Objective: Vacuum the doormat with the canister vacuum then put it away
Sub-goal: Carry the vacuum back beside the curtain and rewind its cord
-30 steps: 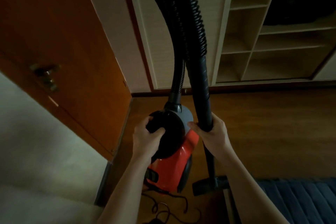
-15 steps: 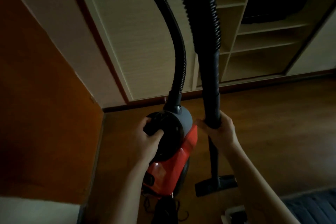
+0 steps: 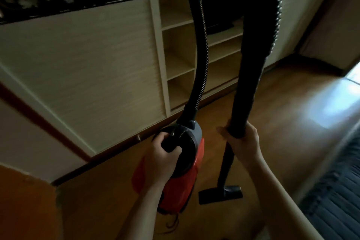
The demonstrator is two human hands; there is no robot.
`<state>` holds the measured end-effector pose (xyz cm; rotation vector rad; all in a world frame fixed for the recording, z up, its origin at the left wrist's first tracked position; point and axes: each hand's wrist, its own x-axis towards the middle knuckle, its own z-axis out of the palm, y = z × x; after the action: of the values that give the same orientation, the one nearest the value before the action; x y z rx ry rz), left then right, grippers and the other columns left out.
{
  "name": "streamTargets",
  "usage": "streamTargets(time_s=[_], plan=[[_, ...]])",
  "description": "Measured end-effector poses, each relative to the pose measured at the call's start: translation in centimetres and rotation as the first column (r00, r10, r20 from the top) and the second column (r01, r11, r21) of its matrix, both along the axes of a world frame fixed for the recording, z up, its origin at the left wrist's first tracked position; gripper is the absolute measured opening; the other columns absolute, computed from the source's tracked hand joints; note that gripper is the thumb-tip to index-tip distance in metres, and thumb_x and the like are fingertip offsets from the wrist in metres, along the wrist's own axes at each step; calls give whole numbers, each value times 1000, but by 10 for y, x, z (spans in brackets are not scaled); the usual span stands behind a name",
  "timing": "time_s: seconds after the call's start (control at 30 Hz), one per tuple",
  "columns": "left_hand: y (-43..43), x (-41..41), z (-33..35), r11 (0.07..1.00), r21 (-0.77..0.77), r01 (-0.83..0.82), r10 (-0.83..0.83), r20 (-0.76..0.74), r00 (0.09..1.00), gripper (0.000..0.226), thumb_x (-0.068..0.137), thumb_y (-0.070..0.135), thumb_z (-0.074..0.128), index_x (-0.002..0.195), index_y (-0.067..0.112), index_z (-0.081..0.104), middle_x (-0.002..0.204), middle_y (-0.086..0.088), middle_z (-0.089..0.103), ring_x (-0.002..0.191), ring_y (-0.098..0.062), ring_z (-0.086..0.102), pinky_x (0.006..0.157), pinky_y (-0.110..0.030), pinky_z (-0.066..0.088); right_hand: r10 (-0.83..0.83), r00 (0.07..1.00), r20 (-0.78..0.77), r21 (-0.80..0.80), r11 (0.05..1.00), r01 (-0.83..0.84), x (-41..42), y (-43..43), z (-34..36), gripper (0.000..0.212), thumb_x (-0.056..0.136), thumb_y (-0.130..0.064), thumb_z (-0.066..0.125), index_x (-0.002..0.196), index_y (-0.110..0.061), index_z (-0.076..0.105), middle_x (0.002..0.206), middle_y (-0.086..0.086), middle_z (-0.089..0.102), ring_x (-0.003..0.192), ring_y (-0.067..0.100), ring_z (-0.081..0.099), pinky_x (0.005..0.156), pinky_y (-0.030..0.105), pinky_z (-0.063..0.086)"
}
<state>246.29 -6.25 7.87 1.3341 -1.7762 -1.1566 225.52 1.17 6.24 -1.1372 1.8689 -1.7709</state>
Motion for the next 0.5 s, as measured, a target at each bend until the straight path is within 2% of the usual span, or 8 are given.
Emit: streamTargets(time_s=[0.1,0.2,0.3,0.4,0.5], plan=[[-18,-33,3,999,-4,51,-51,15,999,30,78,15,70,84,41,54,82,20,59,75,7,55,64,-19,48,-108,994,8,22,994,107,-23,-2,-2,32,76,-9,85,79,0,54,71,18,58,67,43,55,60,48,51],[-33,-71,2,994,34,105,-105,12,994,25,81,14,71,93,32,59,85,21,59,77,7,54,61,-14,42,-184,982,30,23,983,183,-52,1,-3,35,73,-25,87,76,-10,56,69,13,59,65,42,57,62,52,52],[-45,-115,-3,988,26,149,-149,12,989,20,79,13,72,90,27,63,84,15,63,77,0,59,61,-18,45,-221,974,39,25,975,220,-87,2,-7,49,68,-47,87,75,-11,55,69,14,59,64,43,56,61,52,52],[-55,-166,-8,981,17,191,-191,8,982,23,77,11,73,83,30,61,79,13,64,73,-2,61,59,-18,46,-251,967,44,10,968,250,-125,4,-12,41,73,-27,85,76,-1,53,69,15,55,60,41,51,56,44,50],[-65,-224,-17,971,31,237,-238,34,971,19,78,10,73,88,23,63,81,11,63,72,-2,60,58,-18,44,-270,961,58,24,963,269,-176,5,-20,29,77,-9,82,76,-2,54,70,15,53,56,26,46,51,24,45]])
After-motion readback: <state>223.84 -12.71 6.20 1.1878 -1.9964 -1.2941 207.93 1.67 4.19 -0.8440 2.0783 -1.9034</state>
